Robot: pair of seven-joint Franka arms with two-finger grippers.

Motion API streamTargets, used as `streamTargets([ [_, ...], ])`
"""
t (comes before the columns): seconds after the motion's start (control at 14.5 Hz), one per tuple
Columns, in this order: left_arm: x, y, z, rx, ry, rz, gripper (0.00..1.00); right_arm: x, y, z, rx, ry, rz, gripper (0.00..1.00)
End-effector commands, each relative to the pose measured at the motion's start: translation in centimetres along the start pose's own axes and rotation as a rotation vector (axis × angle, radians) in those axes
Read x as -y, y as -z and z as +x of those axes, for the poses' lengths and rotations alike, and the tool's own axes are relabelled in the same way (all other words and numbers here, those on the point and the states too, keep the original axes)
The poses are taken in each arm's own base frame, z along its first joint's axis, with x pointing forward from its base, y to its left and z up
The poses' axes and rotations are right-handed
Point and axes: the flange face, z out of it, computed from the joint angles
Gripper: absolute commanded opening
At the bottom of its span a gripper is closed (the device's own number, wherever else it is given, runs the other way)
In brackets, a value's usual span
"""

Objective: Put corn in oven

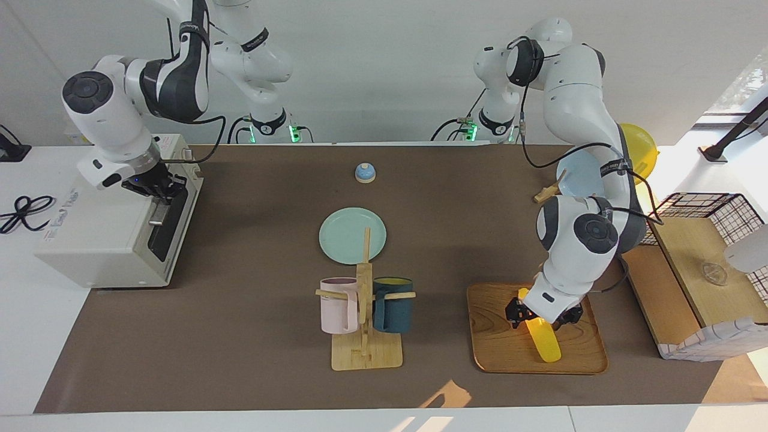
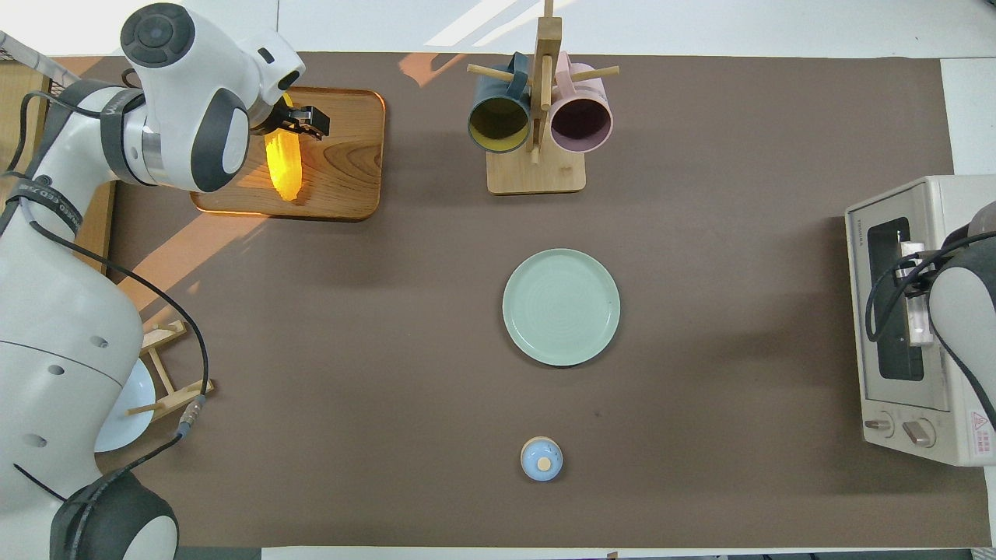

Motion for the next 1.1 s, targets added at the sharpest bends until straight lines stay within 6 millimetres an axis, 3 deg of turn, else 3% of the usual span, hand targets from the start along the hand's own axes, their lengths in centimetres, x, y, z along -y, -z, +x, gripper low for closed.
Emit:
streamTargets([
  [0.0,0.6,-1.2,0.8,-0.037,-0.013,0.02,1.0,0.2,-1.4,-1.0,0.006,0.069,-0.025,0.0],
  [0.14,0.5,-1.5,0.6,-0.023,-0.011,0.022,1.0,0.5,-1.5,-0.8,0.0,0.069,-0.02,0.0],
  [0.34,1.6,-1.8,0.4,-0.024,-0.002,0.044,1.0,2.5,-2.2,-0.3,-0.019,0.072,-0.009,0.0],
  [0.62,1.9,-2.0,0.3,-0.02,-0.001,0.053,1.0,3.8,-4.5,-0.2,-0.033,0.017,0.057,0.0],
  [0.76,1.8,-2.0,0.3,-0.025,-0.002,0.051,0.91,4.6,-5.5,-0.1,-0.047,-0.001,0.071,0.0],
  [0.83,1.7,-2.0,0.3,-0.028,-0.004,0.05,0.79,5.9,-6.5,0.4,-0.046,0.004,0.084,0.0],
  [1.03,1.7,-1.9,0.4,-0.029,0.0,0.046,0.21,8.2,-9.3,1.1,-0.065,-0.019,0.11,0.0],
])
